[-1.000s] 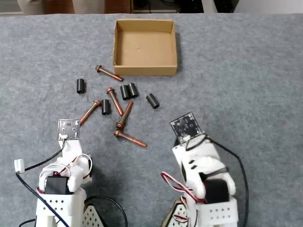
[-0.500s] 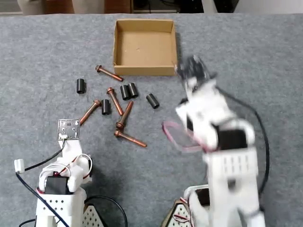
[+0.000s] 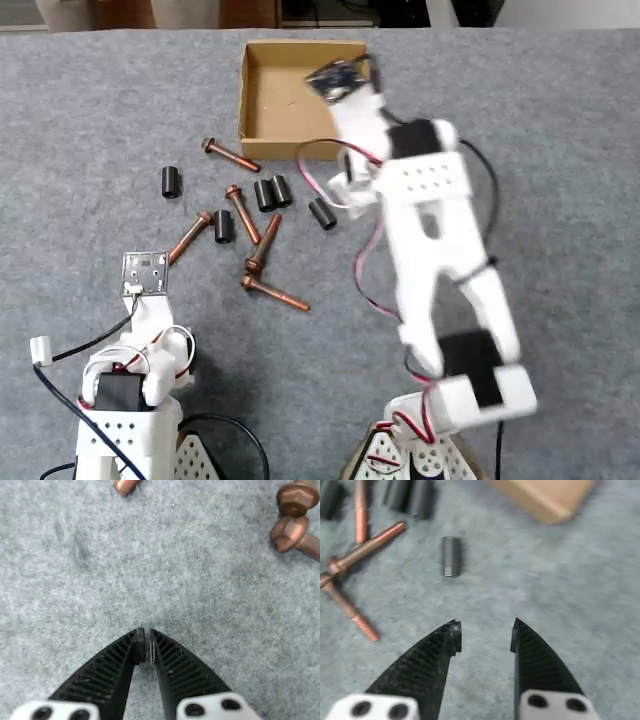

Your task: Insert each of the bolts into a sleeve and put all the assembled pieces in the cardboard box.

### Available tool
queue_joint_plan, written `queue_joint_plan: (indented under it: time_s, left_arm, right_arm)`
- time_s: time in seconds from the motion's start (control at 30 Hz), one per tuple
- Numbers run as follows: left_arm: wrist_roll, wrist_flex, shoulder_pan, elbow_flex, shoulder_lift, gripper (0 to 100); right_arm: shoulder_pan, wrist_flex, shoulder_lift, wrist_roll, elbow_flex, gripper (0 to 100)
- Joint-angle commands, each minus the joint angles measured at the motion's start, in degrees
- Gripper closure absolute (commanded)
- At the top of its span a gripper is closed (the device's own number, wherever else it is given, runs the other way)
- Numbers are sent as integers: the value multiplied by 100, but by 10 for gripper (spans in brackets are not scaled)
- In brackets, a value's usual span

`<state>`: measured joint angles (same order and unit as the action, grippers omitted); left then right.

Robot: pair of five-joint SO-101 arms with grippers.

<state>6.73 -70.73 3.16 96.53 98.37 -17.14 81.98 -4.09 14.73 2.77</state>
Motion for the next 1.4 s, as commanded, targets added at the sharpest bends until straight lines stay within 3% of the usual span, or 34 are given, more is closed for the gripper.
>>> queue_joint_plan:
  time_s: [0.0, 0.37, 0.97, 1.13, 1.37]
  left_arm:
    - [18, -18, -79, 53, 286, 965]
    - [9, -9, -70, 53, 286, 965]
    - [9, -9, -62, 53, 286, 965]
    - [9, -9, -62, 53, 286, 965]
    - [35, -44, -35, 53, 286, 965]
  right_arm:
    - [-453, 105, -831, -70, 822, 818]
    - [-620, 756, -2914, 264, 2255, 817]
    - [-576, 431, -4356, 448, 2985, 823]
    - [-576, 413, -4365, 448, 3011, 950]
    - [-576, 659, -4347, 448, 3020, 961]
